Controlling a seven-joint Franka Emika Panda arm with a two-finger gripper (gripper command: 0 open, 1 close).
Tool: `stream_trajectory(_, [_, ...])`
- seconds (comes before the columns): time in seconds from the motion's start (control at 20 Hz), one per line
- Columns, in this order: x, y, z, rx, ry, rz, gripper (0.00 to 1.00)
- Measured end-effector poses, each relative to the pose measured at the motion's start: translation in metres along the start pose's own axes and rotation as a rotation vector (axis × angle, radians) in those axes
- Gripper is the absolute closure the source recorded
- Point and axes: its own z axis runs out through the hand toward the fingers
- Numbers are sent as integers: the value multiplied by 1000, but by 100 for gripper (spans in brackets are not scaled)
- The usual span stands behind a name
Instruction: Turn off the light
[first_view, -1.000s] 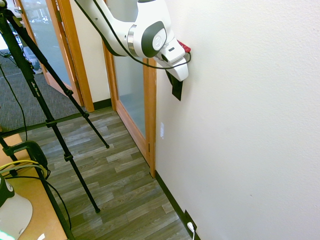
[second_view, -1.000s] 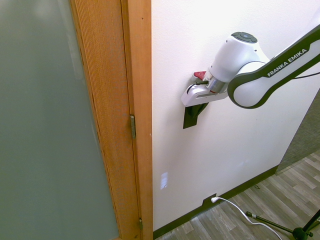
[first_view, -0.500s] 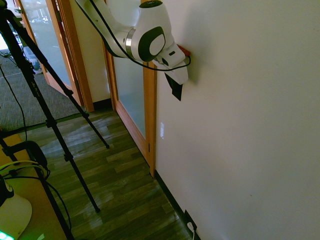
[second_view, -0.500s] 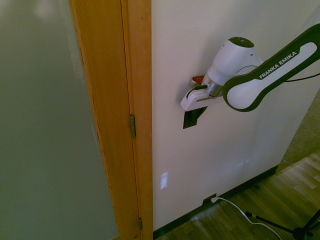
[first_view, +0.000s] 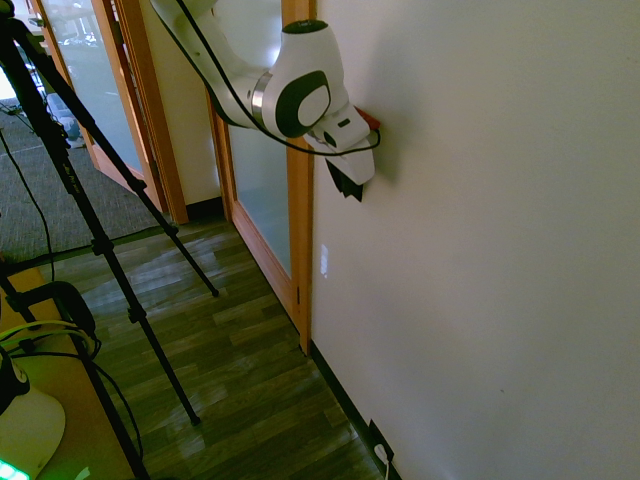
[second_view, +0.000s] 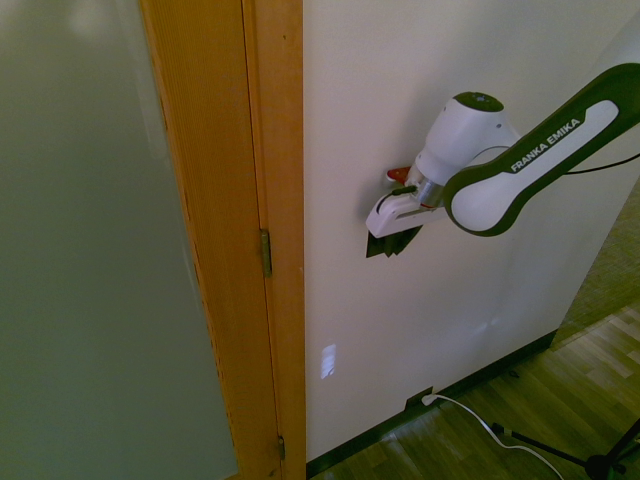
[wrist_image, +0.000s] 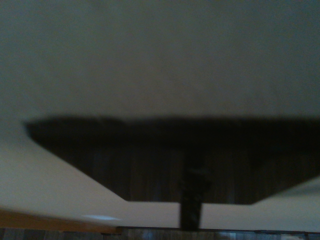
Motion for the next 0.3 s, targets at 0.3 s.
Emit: stream_trajectory(0.3, [-38, 32, -7, 27, 20, -58, 0])
